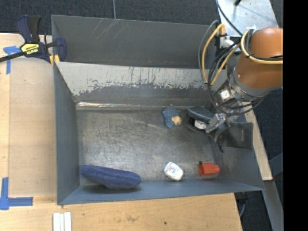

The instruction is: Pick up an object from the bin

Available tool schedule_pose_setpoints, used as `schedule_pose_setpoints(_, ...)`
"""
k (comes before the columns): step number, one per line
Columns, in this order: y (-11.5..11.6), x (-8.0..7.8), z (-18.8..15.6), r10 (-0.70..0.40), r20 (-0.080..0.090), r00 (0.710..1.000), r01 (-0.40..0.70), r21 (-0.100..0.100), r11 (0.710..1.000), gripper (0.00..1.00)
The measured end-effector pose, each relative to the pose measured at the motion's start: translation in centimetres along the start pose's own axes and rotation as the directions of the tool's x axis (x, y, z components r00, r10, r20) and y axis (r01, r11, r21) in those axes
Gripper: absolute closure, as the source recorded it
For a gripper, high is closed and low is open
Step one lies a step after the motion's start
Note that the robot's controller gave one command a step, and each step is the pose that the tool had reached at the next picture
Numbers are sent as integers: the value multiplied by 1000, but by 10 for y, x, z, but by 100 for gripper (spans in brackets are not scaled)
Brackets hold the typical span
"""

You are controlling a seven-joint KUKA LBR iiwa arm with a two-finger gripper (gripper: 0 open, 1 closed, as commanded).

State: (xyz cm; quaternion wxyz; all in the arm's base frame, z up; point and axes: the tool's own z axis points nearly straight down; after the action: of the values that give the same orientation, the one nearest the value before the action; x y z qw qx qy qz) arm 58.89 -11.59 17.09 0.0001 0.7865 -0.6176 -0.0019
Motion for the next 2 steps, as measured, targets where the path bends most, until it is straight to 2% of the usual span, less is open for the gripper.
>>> schedule_pose_setpoints(2, 3, -1, -6, 8, 1, 1000, -8, -1, 1000, 100)
